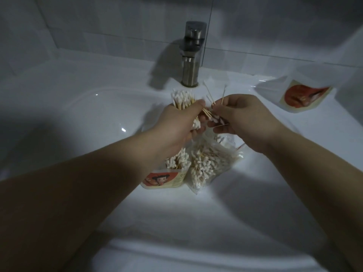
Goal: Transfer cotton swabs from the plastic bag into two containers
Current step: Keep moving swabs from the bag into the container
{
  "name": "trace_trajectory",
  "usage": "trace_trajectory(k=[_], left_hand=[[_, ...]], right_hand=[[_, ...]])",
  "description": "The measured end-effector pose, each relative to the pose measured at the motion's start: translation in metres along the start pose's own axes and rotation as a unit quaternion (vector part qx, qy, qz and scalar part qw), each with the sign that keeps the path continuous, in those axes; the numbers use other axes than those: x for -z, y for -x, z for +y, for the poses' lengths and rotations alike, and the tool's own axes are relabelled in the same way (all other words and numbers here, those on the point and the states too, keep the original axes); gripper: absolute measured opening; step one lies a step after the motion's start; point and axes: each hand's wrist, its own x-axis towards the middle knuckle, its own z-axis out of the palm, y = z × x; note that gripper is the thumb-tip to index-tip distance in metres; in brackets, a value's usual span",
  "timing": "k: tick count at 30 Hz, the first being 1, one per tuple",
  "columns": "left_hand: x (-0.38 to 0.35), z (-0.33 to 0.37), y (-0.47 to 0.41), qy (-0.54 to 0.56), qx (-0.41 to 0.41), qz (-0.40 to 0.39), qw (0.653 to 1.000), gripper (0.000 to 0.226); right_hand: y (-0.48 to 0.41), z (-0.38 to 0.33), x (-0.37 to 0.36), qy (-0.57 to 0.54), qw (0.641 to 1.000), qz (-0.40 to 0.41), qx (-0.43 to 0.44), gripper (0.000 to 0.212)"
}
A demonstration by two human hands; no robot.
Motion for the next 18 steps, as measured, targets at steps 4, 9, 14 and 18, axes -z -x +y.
trace_trajectory(k=[4,9,14,18], left_hand=[[0.0013,0.0035,-0.005,-0.001,-0.001,0.04,0.999,0.023],[0.0005,0.0029,-0.007,-0.08,-0.037,0.064,0.994,0.031],[0.0035,0.003,-0.0071,-0.15,-0.064,0.047,0.985,0.025],[0.0037,0.0003,-0.0064,-0.158,-0.068,0.037,0.984,0.017]], right_hand=[[-0.0022,0.0017,0.003,0.018,1.0,0.018,-0.007,0.013],[0.0023,-0.0002,-0.0027,0.033,0.999,-0.03,0.007,0.017],[0.0052,0.0,-0.0059,0.04,0.997,-0.058,0.029,0.022],[0.0045,0.002,-0.0036,0.042,0.996,-0.081,0.014,0.017]])
